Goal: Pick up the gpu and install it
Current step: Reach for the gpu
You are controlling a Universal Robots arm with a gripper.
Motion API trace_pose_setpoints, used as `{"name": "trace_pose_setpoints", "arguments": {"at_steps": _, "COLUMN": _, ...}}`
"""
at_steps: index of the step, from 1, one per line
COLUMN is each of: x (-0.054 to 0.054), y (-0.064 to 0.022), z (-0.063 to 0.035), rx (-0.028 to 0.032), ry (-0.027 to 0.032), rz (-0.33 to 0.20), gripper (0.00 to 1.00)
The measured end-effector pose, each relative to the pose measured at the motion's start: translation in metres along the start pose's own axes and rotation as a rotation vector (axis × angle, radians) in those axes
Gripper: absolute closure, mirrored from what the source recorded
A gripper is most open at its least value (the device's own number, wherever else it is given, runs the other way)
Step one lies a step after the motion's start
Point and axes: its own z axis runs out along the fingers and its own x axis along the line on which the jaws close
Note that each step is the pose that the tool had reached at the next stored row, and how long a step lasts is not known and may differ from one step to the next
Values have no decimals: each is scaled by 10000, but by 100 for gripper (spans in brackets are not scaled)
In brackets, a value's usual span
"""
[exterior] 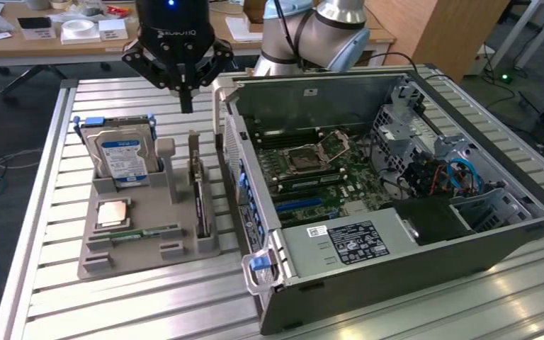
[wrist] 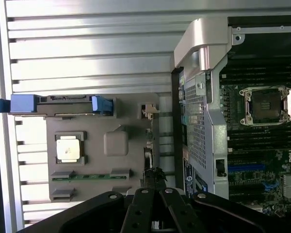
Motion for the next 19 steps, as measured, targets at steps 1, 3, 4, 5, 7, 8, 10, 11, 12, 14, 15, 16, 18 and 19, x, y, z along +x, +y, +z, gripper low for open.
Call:
{"name": "trace_pose_setpoints", "arguments": {"at_steps": 1, "x": 0, "y": 0, "z": 0, "rx": 0, "ry": 0, "rz": 0, "gripper": 89}}
{"name": "trace_pose_setpoints", "arguments": {"at_steps": 3, "x": 0, "y": 0, "z": 0, "rx": 0, "ry": -1, "rz": -1, "gripper": 89}}
{"name": "trace_pose_setpoints", "arguments": {"at_steps": 4, "x": 0, "y": 0, "z": 0, "rx": 0, "ry": 0, "rz": -1, "gripper": 89}}
{"name": "trace_pose_setpoints", "arguments": {"at_steps": 5, "x": 1, "y": -4, "z": -1, "rx": 1, "ry": 1, "rz": -1, "gripper": 89}}
{"name": "trace_pose_setpoints", "arguments": {"at_steps": 7, "x": 1, "y": -20, "z": -1, "rx": 0, "ry": 1, "rz": -1, "gripper": 89}}
{"name": "trace_pose_setpoints", "arguments": {"at_steps": 8, "x": 2, "y": -33, "z": -2, "rx": 1, "ry": 1, "rz": 0, "gripper": 89}}
{"name": "trace_pose_setpoints", "arguments": {"at_steps": 10, "x": 3, "y": -66, "z": -3, "rx": 0, "ry": 0, "rz": 0, "gripper": 89}}
{"name": "trace_pose_setpoints", "arguments": {"at_steps": 11, "x": 3, "y": -84, "z": -4, "rx": 1, "ry": 1, "rz": 0, "gripper": 89}}
{"name": "trace_pose_setpoints", "arguments": {"at_steps": 12, "x": 3, "y": -103, "z": -5, "rx": 0, "ry": 0, "rz": 0, "gripper": 89}}
{"name": "trace_pose_setpoints", "arguments": {"at_steps": 14, "x": 2, "y": -145, "z": -6, "rx": -1, "ry": 0, "rz": 1, "gripper": 89}}
{"name": "trace_pose_setpoints", "arguments": {"at_steps": 15, "x": 2, "y": -163, "z": -7, "rx": 0, "ry": 0, "rz": 0, "gripper": 89}}
{"name": "trace_pose_setpoints", "arguments": {"at_steps": 16, "x": 1, "y": -181, "z": -8, "rx": 1, "ry": 0, "rz": 0, "gripper": 89}}
{"name": "trace_pose_setpoints", "arguments": {"at_steps": 18, "x": 1, "y": -214, "z": -10, "rx": 2, "ry": 0, "rz": 0, "gripper": 89}}
{"name": "trace_pose_setpoints", "arguments": {"at_steps": 19, "x": 0, "y": -232, "z": -11, "rx": 3, "ry": 0, "rz": -1, "gripper": 89}}
